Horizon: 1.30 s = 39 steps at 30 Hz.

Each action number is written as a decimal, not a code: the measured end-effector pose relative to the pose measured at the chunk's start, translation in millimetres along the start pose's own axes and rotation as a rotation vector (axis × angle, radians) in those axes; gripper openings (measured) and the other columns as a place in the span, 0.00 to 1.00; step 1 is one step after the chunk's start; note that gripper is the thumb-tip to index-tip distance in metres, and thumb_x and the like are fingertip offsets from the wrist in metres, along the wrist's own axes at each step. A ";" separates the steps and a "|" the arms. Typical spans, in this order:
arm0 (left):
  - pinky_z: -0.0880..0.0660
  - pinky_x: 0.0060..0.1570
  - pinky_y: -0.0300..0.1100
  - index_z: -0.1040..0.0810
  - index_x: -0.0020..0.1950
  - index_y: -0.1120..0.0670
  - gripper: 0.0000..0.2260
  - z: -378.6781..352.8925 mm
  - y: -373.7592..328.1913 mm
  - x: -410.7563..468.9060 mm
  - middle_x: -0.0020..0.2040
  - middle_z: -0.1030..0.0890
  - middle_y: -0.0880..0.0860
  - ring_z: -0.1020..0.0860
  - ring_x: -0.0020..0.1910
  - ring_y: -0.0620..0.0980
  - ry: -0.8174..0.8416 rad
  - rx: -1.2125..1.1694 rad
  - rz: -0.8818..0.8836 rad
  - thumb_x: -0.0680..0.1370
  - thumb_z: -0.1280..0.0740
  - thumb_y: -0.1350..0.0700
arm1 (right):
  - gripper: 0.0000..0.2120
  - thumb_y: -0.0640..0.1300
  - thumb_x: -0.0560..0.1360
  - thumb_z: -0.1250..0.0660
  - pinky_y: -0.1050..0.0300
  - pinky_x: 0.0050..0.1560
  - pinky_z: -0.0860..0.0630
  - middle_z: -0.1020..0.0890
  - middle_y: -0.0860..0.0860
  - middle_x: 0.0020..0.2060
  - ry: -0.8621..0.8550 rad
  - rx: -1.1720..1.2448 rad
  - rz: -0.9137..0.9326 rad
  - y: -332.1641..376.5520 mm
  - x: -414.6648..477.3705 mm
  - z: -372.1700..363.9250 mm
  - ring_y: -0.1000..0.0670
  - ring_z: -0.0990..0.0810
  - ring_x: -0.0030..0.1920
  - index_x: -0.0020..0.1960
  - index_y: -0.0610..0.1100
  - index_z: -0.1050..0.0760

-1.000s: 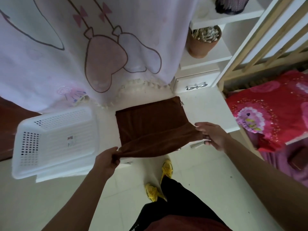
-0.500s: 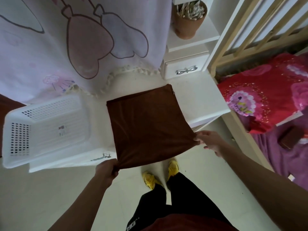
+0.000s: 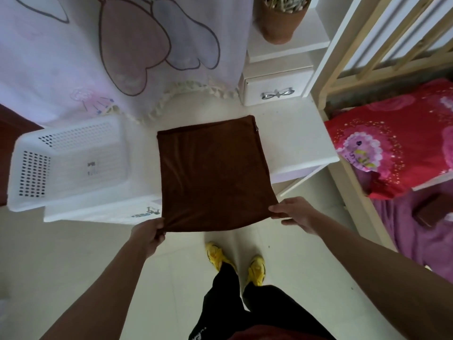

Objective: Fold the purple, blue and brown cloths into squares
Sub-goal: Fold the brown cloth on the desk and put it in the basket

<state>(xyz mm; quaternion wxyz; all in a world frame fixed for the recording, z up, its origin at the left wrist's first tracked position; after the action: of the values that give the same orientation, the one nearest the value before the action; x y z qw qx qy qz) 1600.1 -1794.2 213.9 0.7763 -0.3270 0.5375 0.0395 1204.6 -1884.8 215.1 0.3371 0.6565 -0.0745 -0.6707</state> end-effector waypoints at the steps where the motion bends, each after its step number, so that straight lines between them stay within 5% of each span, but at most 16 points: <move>1: 0.36 0.18 0.31 0.24 0.39 0.62 0.07 1.3 0.6 -0.6 0.33 0.28 0.56 0.33 0.29 0.49 -0.009 -0.001 -0.001 0.72 0.37 0.72 | 0.07 0.42 0.69 0.24 0.55 0.45 0.22 0.14 0.44 0.42 -0.015 0.007 0.025 0.8 0.0 1.6 0.48 0.15 0.45 0.41 0.40 0.20; 8: 0.36 0.18 0.31 0.24 0.41 0.61 0.08 9.2 -4.3 2.0 0.33 0.29 0.55 0.34 0.26 0.47 -0.029 0.024 -0.044 0.72 0.39 0.71 | 0.10 0.32 0.67 0.25 0.57 0.41 0.22 0.23 0.43 0.33 -0.001 -0.038 0.043 5.1 4.4 5.3 0.49 0.24 0.34 0.46 0.29 0.19; 13: 0.36 0.19 0.30 0.23 0.40 0.60 0.09 12.0 -7.2 -3.9 0.32 0.28 0.56 0.33 0.27 0.49 -0.075 0.082 -0.067 0.71 0.39 0.72 | 0.10 0.41 0.67 0.22 0.57 0.37 0.24 0.25 0.45 0.30 0.023 -0.149 0.053 4.1 -0.1 8.4 0.49 0.26 0.33 0.37 0.35 0.20; 18: 0.35 0.19 0.30 0.23 0.42 0.60 0.08 18.4 -10.0 -9.6 0.33 0.29 0.56 0.33 0.28 0.50 -0.092 0.119 -0.081 0.73 0.39 0.71 | 0.16 0.53 0.72 0.28 0.55 0.44 0.22 0.20 0.46 0.40 -0.046 -0.071 0.154 11.2 -9.7 19.6 0.49 0.21 0.43 0.46 0.40 0.19; 22: 0.35 0.18 0.31 0.22 0.42 0.60 0.10 19.8 -11.2 -11.4 0.34 0.28 0.57 0.33 0.28 0.50 -0.064 0.142 -0.066 0.75 0.41 0.70 | 0.18 0.54 0.74 0.30 0.49 0.51 0.19 0.17 0.45 0.51 0.015 0.062 0.085 10.7 -10.4 18.7 0.44 0.16 0.51 0.53 0.40 0.20; 26: 0.34 0.19 0.31 0.22 0.43 0.59 0.07 16.8 -10.0 -13.8 0.31 0.29 0.56 0.31 0.21 0.48 -0.046 0.196 -0.035 0.76 0.38 0.67 | 0.16 0.46 0.74 0.28 0.55 0.37 0.20 0.15 0.39 0.44 -0.012 0.114 0.013 8.5 -14.2 16.0 0.41 0.14 0.42 0.52 0.33 0.22; 31: 0.31 0.18 0.33 0.25 0.41 0.61 0.04 14.3 -25.3 -17.7 0.32 0.28 0.56 0.29 0.16 0.47 -0.018 0.023 -0.021 0.76 0.34 0.65 | 0.07 0.36 0.73 0.29 0.61 0.27 0.27 0.19 0.43 0.33 -0.078 0.245 0.147 44.5 -11.5 17.8 0.49 0.21 0.29 0.48 0.41 0.25; 36: 0.24 0.24 0.34 0.26 0.41 0.64 0.06 -3.6 -80.0 -27.8 0.38 0.27 0.58 0.25 0.30 0.49 0.114 -0.372 -0.069 0.78 0.38 0.68 | 0.09 0.28 0.74 0.36 0.60 0.36 0.21 0.20 0.41 0.38 0.035 0.485 0.136 97.5 -0.1 19.0 0.48 0.19 0.36 0.52 0.32 0.21; 39: 0.22 0.28 0.36 0.25 0.41 0.64 0.05 -14.5 -120.6 -24.6 0.40 0.24 0.59 0.23 0.38 0.51 0.146 -0.416 -0.173 0.75 0.36 0.71 | 0.14 0.24 0.71 0.34 0.59 0.40 0.21 0.19 0.40 0.42 -0.020 0.369 0.213 134.8 11.2 23.6 0.47 0.20 0.39 0.54 0.32 0.21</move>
<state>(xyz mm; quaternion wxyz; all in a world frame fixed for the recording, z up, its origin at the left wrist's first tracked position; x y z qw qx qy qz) 1627.8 -1889.5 288.2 0.6519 -0.5267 0.5424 0.0590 1231.4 -2001.7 282.0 0.2795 0.6888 -0.2683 -0.6128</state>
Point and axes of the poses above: each hand's wrist, its own x-axis towards the middle knuckle, its own z-axis out of the back of the hand, y = z × x, the point moved 6 cm from there along x, towards the middle knuckle
